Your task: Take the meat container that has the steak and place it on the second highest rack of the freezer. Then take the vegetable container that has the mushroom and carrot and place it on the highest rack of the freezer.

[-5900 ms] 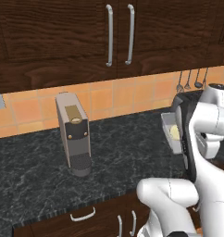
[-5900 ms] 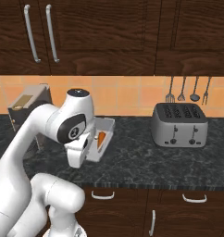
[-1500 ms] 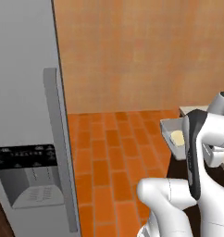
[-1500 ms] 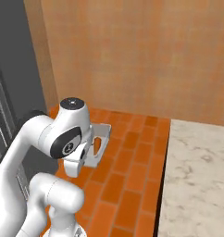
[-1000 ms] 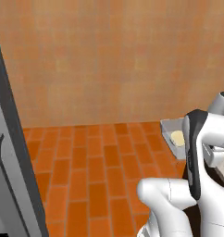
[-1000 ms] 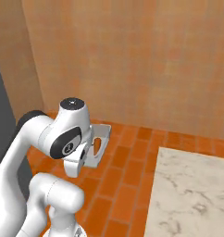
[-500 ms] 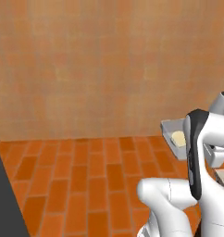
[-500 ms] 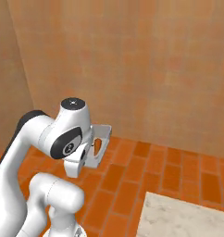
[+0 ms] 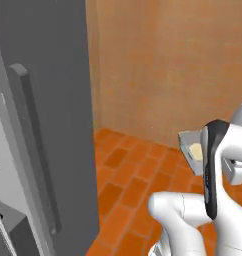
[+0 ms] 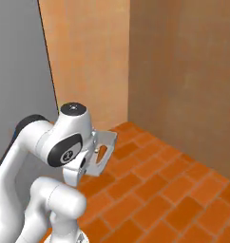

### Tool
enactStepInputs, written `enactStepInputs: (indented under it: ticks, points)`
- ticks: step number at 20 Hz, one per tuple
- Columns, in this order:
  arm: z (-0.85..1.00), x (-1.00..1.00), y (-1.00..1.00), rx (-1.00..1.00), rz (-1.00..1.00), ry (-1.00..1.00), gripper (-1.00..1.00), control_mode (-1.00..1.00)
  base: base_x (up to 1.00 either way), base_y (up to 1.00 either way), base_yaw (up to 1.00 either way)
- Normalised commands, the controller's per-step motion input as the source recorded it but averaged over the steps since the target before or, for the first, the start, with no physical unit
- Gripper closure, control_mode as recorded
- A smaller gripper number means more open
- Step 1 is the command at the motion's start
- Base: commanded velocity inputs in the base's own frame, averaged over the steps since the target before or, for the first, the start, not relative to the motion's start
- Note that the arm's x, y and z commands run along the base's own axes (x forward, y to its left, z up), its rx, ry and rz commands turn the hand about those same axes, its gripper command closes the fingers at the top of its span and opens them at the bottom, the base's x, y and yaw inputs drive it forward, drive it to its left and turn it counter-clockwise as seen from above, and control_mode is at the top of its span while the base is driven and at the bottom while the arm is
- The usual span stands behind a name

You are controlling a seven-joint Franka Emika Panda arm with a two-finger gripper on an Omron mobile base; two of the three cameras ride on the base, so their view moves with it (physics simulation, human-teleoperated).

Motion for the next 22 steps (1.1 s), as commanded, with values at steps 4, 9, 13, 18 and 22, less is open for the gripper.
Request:
enactStepInputs:
  ticks: [4, 9, 13, 18, 22]
  points:
    - [0.00, 0.00, 0.00, 0.00, 0.00, 0.00, 1.00, 1.00, 0.04, 0.00, 0.99]
    - [0.00, 0.00, 0.00, 0.00, 0.00, 0.00, 1.00, 1.00, 0.36, 0.00, 0.92]
    - [0.00, 0.00, 0.00, 0.00, 0.00, 0.00, 1.00, 1.00, 0.25, -0.02, 0.94]
    - [0.00, 0.00, 0.00, 0.00, 0.00, 0.00, 1.00, 1.00, 0.36, 0.00, 0.92]
    - [0.00, 0.00, 0.00, 0.00, 0.00, 0.00, 1.00, 1.00, 0.16, 0.00, 0.73]
